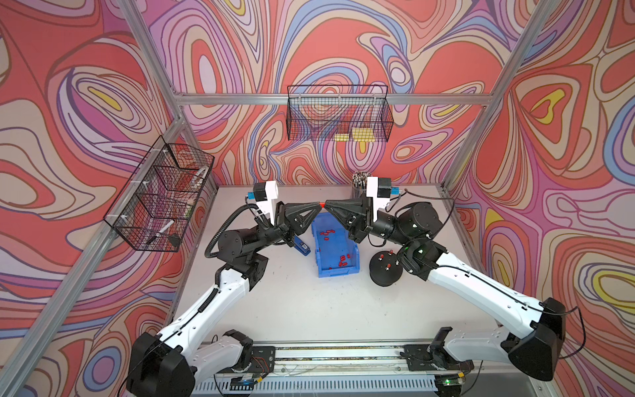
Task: Cover the protruding screws with screw protection sleeves
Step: Pick up the screw protection sleeve from the storage box, then attach the screw protection sleeve to the screw.
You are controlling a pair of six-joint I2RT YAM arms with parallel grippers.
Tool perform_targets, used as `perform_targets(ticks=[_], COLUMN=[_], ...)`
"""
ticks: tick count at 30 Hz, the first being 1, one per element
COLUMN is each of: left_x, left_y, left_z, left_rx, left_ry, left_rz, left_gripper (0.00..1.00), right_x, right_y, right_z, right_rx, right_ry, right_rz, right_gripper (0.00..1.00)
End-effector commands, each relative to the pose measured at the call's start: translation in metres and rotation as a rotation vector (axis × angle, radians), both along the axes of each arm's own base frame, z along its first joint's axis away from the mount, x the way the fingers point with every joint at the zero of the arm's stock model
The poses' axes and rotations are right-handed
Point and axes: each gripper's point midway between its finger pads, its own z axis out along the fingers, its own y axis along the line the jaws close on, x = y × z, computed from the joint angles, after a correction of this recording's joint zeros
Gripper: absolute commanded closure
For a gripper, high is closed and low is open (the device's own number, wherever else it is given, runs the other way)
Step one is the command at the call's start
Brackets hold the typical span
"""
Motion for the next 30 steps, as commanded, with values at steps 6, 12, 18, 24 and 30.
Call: perform_targets(ticks=[6, 12, 18, 24, 30], left_x=[-0.007, 0.002, 0.026, 0.059, 0.078], left_y=[0.002, 0.011, 0.035, 0.059, 0.061], left_z=[0.002, -0.013, -0.037, -0.067, -0.088], left_rx=[-0.007, 0.070, 0.236, 0.366, 0.429], left_ry=[-0.047, -0.041, 0.005, 0.107, 0.172], left_rz=[0.013, 0.181, 0.485, 0.716, 0.766], left_gripper=[0.40, 0.04, 0.01, 0.01, 0.01], right_x=[0.003, 0.007, 0.016, 0.016, -0.004], right_y=[-0.003, -0.020, -0.065, -0.147, -0.213], right_z=[0.007, -0.005, -0.053, -0.134, -0.221], right_rx=[0.005, -0.055, -0.262, -0.531, -0.833], right_ry=[0.004, 0.058, 0.250, 0.588, 0.902], right_rz=[-0.037, -0.146, -0.386, -0.739, -1.015], right_gripper=[1.00, 1.00, 1.00, 1.00, 1.00])
